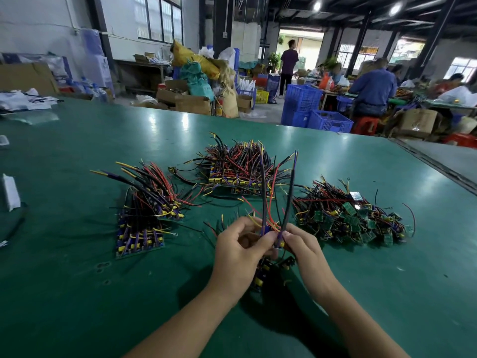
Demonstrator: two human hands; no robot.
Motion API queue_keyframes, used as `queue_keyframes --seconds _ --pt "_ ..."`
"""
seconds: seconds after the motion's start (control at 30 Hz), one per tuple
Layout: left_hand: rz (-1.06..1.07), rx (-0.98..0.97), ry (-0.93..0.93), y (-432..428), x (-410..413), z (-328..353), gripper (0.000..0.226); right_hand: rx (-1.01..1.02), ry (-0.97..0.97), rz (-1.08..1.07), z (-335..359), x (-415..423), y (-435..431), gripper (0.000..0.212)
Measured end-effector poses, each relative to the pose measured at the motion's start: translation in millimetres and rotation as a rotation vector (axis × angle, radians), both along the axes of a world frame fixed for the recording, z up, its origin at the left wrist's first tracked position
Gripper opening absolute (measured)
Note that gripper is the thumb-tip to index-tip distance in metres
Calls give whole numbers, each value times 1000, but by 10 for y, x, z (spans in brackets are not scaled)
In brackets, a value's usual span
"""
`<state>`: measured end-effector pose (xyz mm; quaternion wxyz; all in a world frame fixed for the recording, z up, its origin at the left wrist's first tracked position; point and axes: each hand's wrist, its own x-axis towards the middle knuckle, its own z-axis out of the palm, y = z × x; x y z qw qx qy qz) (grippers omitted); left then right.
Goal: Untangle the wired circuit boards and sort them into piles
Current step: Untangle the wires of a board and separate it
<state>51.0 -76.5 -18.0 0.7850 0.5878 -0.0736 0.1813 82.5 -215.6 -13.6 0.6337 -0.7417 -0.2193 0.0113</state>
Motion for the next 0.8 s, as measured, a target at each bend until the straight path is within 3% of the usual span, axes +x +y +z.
queue_keyframes --seconds 0.17,0.37,0.47,0.57,0.8 --pt "-77 20 -34 -4 -5 15 11 14 -43 87 33 -37 9 23" --pt "-10 62 -29 -10 -4 1 11 -128 -78 -44 23 -81 66 68" --pt "30 143 27 -32 -6 -6 19 -89 -74 -78 35 -121 85 67" --pt "-95 154 104 -56 -26 -5 29 -81 -64 -74 67 -150 88 59" --pt "-121 238 99 -38 -29 15 42 -51 27 43 156 -159 63 65"
